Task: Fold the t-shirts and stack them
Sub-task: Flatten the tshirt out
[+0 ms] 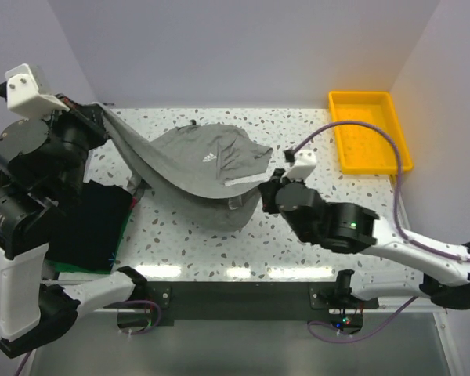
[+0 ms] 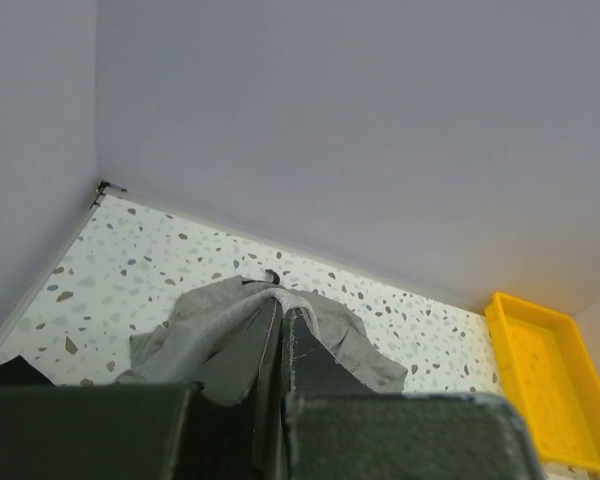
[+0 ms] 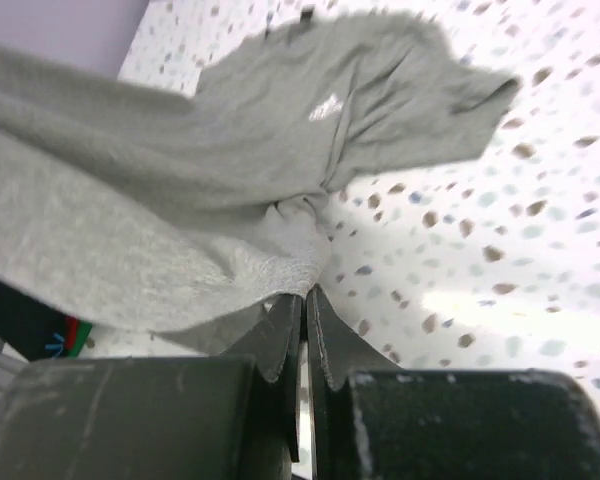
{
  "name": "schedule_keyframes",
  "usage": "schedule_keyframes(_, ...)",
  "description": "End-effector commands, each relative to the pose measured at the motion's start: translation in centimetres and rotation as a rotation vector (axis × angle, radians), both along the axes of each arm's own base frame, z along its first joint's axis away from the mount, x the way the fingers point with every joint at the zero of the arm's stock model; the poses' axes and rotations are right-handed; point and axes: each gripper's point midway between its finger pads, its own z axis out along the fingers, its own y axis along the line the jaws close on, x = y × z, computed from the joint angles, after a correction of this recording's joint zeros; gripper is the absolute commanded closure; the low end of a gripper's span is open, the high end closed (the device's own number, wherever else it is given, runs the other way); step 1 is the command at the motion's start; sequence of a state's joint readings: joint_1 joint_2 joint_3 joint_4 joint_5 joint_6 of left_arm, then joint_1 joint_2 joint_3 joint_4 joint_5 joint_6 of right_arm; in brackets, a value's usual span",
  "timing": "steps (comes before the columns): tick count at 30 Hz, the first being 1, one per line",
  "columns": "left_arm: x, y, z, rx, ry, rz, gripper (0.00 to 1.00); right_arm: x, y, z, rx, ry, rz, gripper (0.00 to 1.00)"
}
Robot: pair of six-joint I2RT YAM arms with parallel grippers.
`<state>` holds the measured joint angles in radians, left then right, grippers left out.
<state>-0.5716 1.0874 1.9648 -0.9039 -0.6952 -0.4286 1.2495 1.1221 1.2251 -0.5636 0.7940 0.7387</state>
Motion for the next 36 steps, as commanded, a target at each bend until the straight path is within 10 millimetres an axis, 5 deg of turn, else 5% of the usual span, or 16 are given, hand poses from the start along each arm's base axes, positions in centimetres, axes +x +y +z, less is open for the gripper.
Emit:
schedule_keyframes(1,-1.4,1.8,2.4,-0.018,-0.085,0.044,1.00,0.6,-7.0,5.6,-0.092,-0.127,-0.142,1.00)
schedule_keyframes(11,-3.4,1.9,9.8,-0.070,-0.327,-0.026,1.00,-0.1,-18.0,25.8,0.043,-0.451,-0.324,1.00)
schedule_keyframes(17,-4.9,1.3,11.7,-0.122,-0.416,-0.105,1.00,-1.5,-22.8,31.9,0.121,-0.568,-0.349,1.00)
schedule_keyframes(23,-7.1,1.4,14.1,-0.136,-0.528,-0.171,1.00,-2.5,-24.9,34.8,0.179,-0.639,-0.339,1.00)
schedule_keyframes(28,-7.9,1.7,16.4,-0.159,-0.628,-0.167,1.00,-2.4,-24.2,37.7,0.174,-0.719,-0.333,1.00)
schedule_keyframes(32,-6.3,1.1,16.4,-0.139,-0.633,-0.144,1.00,-0.8,-20.3,38.7,0.040,-0.735,-0.342,1.00)
schedule_keyframes(36,-0.2,-2.4,13.0,-0.054,-0.502,-0.138,1.00,2.4,-12.3,36.1,-0.198,-0.725,-0.306,1.00)
